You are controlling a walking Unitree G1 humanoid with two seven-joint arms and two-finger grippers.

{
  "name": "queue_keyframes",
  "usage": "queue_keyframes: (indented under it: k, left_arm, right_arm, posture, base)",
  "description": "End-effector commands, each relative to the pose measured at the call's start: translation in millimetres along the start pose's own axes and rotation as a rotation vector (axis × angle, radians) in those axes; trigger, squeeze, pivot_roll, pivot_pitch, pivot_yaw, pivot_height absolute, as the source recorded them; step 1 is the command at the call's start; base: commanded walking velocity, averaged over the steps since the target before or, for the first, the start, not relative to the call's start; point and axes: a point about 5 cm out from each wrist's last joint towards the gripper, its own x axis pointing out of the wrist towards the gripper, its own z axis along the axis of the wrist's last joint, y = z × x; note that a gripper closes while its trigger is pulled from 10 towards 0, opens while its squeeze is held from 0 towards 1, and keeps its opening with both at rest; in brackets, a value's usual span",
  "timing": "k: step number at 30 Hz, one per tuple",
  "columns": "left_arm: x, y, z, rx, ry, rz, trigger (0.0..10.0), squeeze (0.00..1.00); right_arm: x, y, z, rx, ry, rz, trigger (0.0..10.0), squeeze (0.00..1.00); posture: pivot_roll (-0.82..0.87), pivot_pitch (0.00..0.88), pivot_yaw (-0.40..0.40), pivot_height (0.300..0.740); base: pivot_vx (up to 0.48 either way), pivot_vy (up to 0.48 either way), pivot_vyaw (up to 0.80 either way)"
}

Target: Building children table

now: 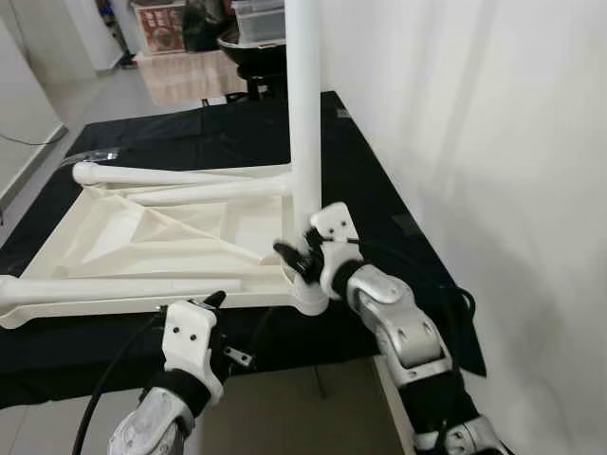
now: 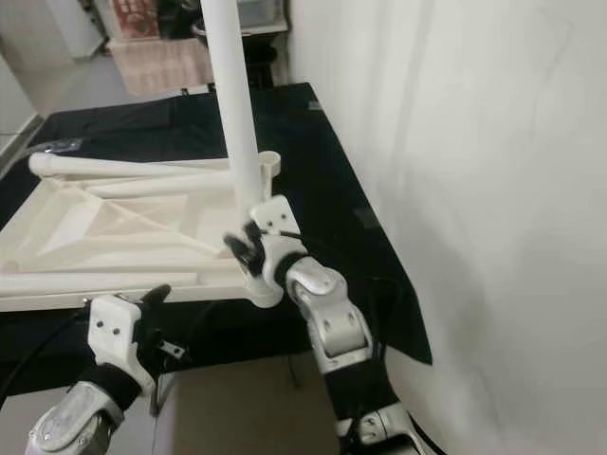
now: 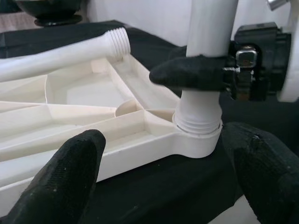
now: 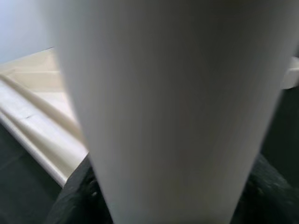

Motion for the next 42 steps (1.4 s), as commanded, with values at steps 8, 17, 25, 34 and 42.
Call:
queue_keyframes:
  k: [8,17,25,34,42]
  left_arm:
    - [-1.9,0.7,-0.9,-0.018,0.017,-0.005,10.0,0.0]
    - [-6.4,1.1,1.7,-0.016,0.018,-0.004,10.0,0.0]
    - [-13.1,-1.5,4.3,-0.037,0.022,-0.018,10.0,0.0]
    - [-15.5,-1.5,5.2,-0.047,0.027,-0.023,10.0,0.0]
    - [-15.6,-0.2,6.0,-0.051,0.032,-0.026,10.0,0.0]
  right_arm:
    - [4.9,-3.5,28.2,-0.144,-0.082,0.437,10.0,0.0]
    - [21.5,-14.9,31.0,-0.121,-0.039,0.54,10.0,0.0]
    - [25.7,-13.2,34.4,-0.086,-0.063,0.609,10.0,0.0]
    - [25.5,-12.6,30.4,-0.083,-0.068,0.676,10.0,0.0]
    - [26.1,-12.4,31.1,-0.075,-0.101,0.67,10.0,0.0]
  posture:
    - [-0.02,0.112,0.06,0.74]
    - [0.01,0.133,0.071,0.74]
    - [0.02,0.166,0.077,0.74]
    - [0.02,0.176,0.081,0.74]
    - [0.02,0.182,0.092,0.74]
  base:
    - [0.0,0.0,0.0]
    - [0.0,0.0,0.0]
    - [0.0,0.0,0.0]
    - [0.0,0.0,0.0]
    - [0.0,0.0,0.0]
